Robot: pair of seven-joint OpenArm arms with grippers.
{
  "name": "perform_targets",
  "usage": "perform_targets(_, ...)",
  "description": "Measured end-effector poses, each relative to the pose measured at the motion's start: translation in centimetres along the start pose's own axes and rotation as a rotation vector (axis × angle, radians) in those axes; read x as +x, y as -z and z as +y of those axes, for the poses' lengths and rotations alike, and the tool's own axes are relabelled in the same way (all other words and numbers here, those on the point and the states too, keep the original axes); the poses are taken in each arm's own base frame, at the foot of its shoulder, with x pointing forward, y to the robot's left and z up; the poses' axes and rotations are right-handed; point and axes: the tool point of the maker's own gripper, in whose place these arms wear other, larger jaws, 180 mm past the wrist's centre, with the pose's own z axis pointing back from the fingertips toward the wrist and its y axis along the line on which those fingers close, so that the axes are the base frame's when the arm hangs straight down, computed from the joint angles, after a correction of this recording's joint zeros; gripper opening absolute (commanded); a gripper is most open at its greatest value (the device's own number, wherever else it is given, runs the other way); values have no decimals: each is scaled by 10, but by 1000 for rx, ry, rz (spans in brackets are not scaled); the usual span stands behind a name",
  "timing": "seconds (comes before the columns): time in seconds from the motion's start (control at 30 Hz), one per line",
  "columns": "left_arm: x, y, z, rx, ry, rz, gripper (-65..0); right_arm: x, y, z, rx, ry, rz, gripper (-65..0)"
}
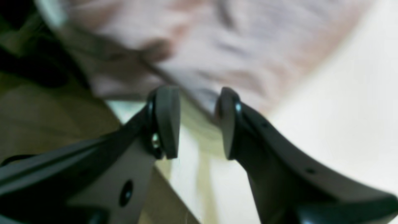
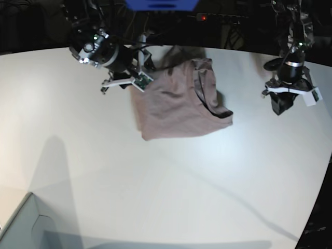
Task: Layout the t-shirt on the table in an organized manner, then fold the t-shirt properly
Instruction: 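Grasp the shirt edge near the collar with the right gripper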
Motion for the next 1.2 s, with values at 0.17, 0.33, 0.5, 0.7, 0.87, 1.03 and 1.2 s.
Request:
perform_targets(0.17, -16, -2, 5, 13, -25, 73, -320, -6, -4, 19, 31, 19, 2, -424)
perform_targets(0.33, -11, -1, 24, 56, -33, 68, -320, 3, 0, 53, 85, 96, -22, -388)
perform_targets(0.5, 6, -2, 55, 136, -44, 25, -320, 12, 3, 63, 95, 134, -41, -332)
perform_targets(0.7, 11, -4, 62, 152, -47, 11, -320, 15, 7, 61, 96, 129, -44, -343)
perform_targets(0.87, 10, -4, 62, 153, -52, 15, -320, -11, 21, 88, 186, 101, 40, -484)
perform_targets(1.03, 9, -4, 63, 155, -51, 15, -320, -15, 27, 93, 205, 111, 52, -481)
perform_targets(1.2, 10, -4, 63, 154, -51, 13, -320, -17, 32, 93, 211, 111, 61, -481)
